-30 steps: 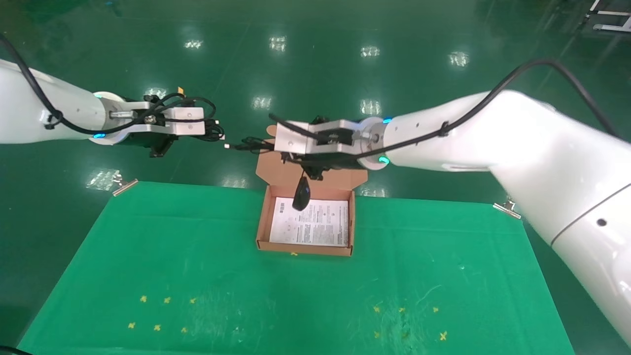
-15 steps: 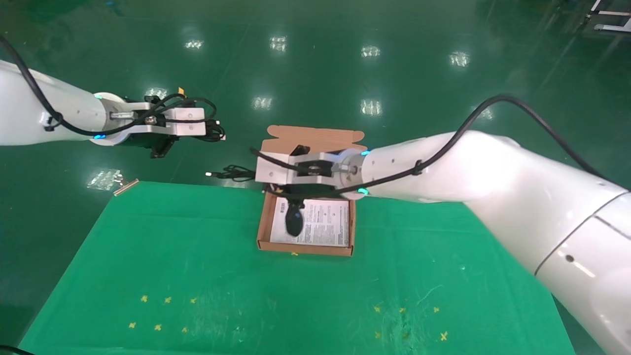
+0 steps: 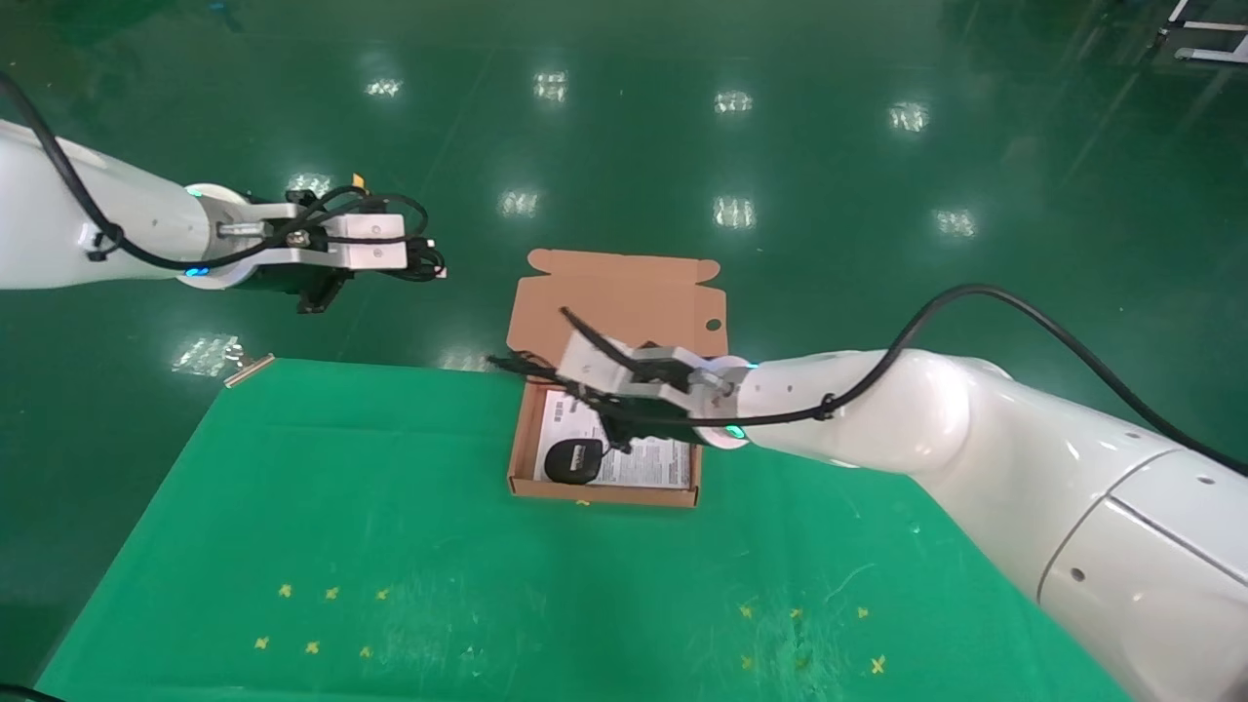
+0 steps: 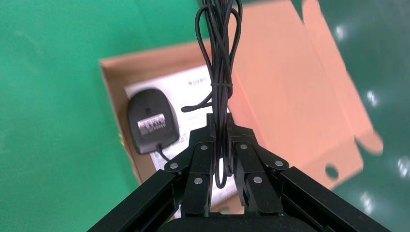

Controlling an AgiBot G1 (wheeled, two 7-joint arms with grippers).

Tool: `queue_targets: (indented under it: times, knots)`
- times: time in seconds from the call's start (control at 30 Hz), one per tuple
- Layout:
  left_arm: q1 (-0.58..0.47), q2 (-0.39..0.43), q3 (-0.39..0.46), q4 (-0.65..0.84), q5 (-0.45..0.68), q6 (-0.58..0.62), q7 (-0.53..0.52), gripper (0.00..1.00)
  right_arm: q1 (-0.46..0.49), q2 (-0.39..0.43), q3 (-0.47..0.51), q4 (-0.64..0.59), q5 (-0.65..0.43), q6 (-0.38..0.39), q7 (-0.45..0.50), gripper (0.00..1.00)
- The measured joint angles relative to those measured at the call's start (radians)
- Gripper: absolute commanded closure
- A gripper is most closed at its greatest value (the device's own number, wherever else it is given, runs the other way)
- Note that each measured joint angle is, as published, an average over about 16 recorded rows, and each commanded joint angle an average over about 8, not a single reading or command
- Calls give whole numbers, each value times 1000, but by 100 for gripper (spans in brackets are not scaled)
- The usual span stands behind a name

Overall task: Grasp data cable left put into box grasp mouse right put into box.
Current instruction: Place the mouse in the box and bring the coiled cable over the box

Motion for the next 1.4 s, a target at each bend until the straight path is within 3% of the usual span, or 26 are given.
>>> queue_targets:
  times: [0.2,0.23,0.47,0.5,0.97,1.4]
  knots:
    - [0,0,0,-1,0,0,-1,100,-6,1,-29,-33,11,22,77,100]
    - [0,0,0,-1,0,0,-1,100,-7,1,-33,-36,13,23,88,94]
    - [0,0,0,-1,1,0,-1,100,-8,2,-56,-47,28,25,140,6]
    - [0,0,0,-1,1,0,-1,100,-8,2,-58,-46,30,24,144,0]
    - [35,25,-4,7,-25,-34,8,100,6,48,-68,-4,31,27,169,0]
    - [168,123,-5,52,-76,-188,40,100,90,209,-98,105,-41,33,245,0]
